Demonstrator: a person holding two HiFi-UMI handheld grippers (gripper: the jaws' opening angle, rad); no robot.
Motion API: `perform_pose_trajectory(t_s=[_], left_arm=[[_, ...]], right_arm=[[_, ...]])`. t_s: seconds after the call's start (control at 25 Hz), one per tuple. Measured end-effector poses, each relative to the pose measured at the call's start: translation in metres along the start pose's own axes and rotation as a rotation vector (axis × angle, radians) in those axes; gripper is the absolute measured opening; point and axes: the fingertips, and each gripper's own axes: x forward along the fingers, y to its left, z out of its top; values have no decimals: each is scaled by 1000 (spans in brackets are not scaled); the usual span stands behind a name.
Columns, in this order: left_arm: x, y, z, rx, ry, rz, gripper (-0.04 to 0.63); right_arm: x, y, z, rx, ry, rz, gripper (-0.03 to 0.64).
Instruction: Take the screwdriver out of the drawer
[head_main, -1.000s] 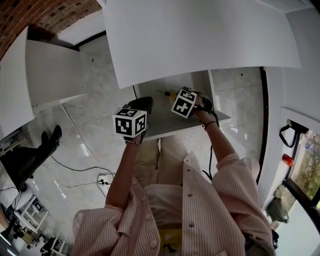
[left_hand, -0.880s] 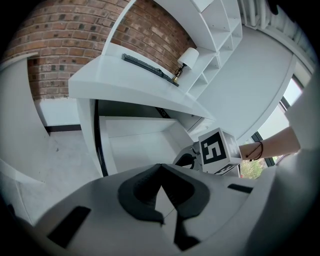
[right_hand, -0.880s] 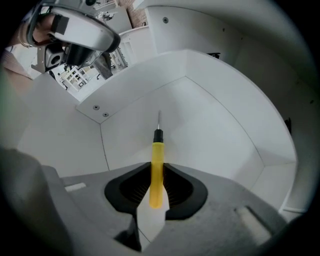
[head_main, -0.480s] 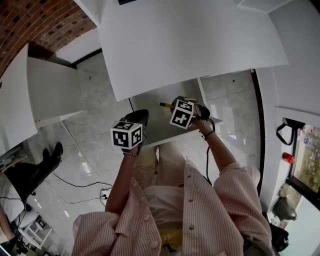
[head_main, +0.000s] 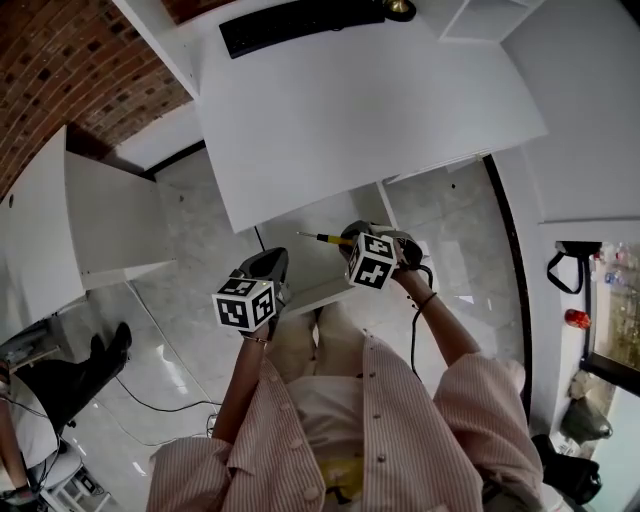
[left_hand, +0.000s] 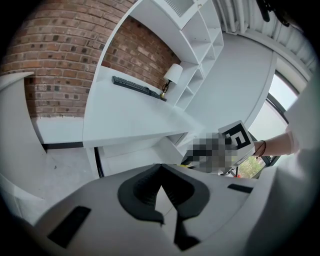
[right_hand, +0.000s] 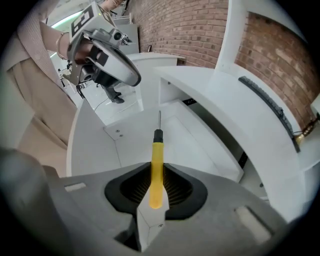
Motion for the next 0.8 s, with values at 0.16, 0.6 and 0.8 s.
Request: perform_pose_trajectory(t_s=[0.16,0.6,0.8], left_arm=[[-13,-10,14,24,-43,-14,-2],[-54,-34,60,113,-206,-22,-2],[-71,-39,78,139,-273,-16,-2]], right_arm=[[-26,3,18,-6,-89,-40,78],[-99,-3,55,171,-405,-168,78],[-132,-12,63,301,-536,-214,78]])
